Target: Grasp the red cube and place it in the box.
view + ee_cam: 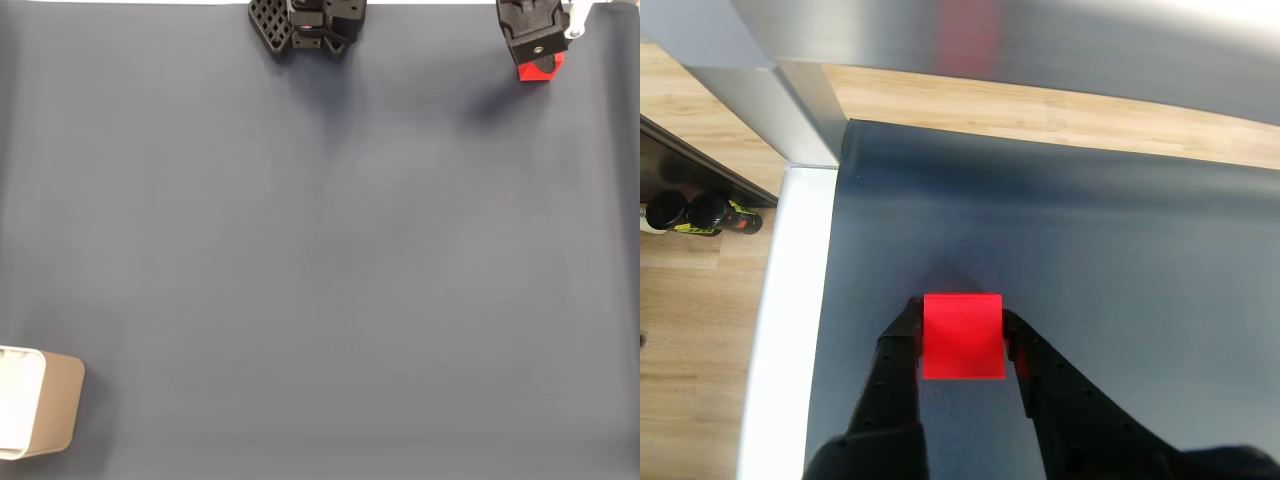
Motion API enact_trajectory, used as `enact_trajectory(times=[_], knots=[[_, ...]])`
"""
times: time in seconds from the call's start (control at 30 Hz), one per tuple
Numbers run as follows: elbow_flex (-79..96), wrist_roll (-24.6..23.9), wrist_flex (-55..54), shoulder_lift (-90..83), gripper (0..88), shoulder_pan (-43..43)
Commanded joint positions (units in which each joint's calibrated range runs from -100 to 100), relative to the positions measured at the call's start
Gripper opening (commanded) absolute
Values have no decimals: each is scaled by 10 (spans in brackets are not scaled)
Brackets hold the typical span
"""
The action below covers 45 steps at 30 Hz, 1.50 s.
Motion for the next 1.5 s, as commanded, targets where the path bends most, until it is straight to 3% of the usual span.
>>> enact_trajectory(times=[0.0,0.47,0.83,1.47], knots=[[-11,6,14,-19,14,-2],[-60,-17,86,-39,0,31],[-170,-43,185,-82,0,151],[-378,-67,224,-92,0,369]])
